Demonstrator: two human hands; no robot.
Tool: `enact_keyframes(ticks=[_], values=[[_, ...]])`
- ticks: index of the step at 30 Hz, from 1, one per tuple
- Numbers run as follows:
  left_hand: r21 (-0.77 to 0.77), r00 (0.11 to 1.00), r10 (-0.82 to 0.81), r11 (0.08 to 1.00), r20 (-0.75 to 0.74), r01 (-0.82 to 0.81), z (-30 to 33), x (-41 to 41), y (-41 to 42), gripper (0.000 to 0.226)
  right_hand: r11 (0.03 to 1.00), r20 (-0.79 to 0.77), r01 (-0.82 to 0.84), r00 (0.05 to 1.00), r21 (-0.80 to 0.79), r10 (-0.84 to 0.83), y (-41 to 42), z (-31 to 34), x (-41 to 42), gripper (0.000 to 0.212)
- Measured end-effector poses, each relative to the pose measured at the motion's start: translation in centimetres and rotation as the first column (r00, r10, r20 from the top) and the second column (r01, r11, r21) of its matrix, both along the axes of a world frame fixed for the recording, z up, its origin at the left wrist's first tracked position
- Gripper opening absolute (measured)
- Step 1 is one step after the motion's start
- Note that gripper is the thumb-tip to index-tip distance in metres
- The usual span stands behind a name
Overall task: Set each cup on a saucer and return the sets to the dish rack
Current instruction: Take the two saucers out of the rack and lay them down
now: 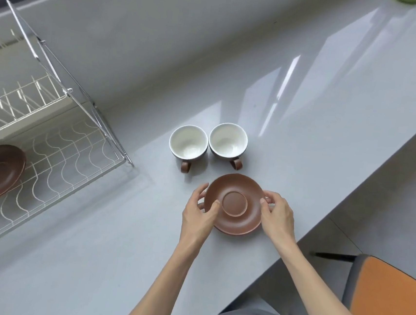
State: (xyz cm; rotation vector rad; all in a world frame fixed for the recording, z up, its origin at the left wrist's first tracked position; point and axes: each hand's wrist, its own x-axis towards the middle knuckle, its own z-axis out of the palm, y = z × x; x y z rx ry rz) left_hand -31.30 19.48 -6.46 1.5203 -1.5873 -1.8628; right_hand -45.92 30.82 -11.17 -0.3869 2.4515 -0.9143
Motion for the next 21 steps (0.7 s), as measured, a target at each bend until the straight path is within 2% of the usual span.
enact_keyframes(ticks=[21], values=[[-0.012, 0.996, -0.078, 0.997, 0.053, 0.079, -0.85, -0.34, 0.47, 0.048, 1.0, -0.006, -0.003, 1.0, 0.015, 0.003, 0.56, -0.66, 0.02, 0.027]])
